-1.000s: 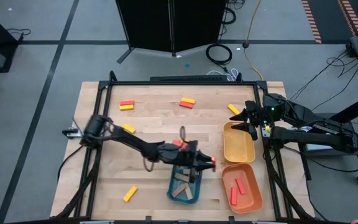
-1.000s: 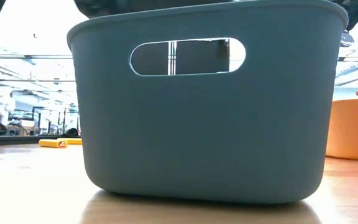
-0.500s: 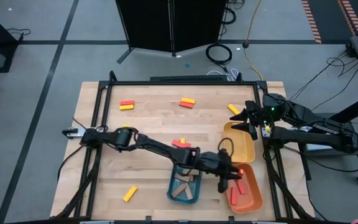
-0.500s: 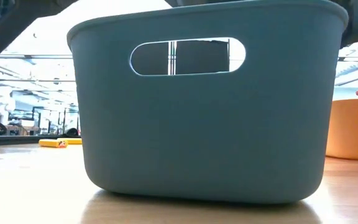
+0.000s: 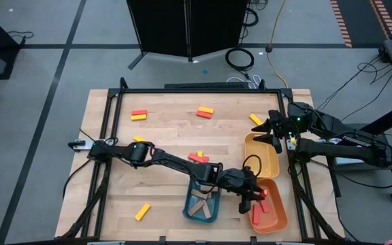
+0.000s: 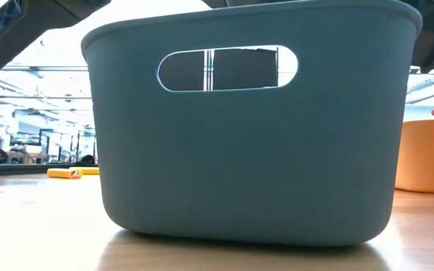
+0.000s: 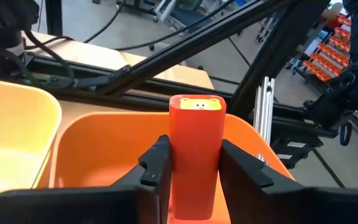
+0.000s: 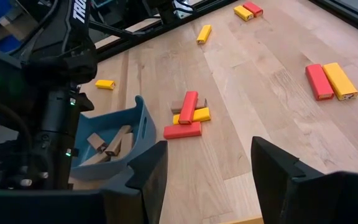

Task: Sort blocks
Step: Put the orange block into the orange bin

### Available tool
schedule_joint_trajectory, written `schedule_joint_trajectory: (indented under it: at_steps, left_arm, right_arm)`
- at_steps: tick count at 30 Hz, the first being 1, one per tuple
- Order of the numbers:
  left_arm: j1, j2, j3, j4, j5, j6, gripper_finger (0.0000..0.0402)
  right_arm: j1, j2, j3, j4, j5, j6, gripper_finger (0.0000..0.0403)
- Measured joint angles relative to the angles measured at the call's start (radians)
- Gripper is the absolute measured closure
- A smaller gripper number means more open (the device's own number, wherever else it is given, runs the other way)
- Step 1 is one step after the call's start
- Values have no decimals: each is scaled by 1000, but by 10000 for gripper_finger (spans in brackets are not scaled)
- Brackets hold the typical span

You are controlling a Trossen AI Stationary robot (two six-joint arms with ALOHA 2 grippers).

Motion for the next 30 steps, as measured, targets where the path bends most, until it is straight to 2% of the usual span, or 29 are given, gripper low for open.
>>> schedule_joint_trajectory:
  at_steps: [9,14,17,20,22,28,30]
  left_arm:
    - [3,0,0,0,0,1,221]
    - [5,-2,0,-6,25,61,208]
    - [5,-36,0,-89,18,125,207]
    - [4,-109,0,-279,-35,196,207]
    - [-1,-166,1,-466,-109,243,207]
    - [-20,-327,1,-1142,-568,301,208]
    - [3,-374,1,-1350,-644,250,208]
  right_arm:
    - [0,0,0,0,0,2,245]
    - [0,0,0,0,0,2,245]
    - [0,0,0,-2,0,3,245]
    - [0,0,0,-8,0,3,245]
    - [0,0,0,-20,-1,3,245]
    - [0,0,0,-74,-1,-2,245]
    - [0,0,0,-80,-1,-1,245]
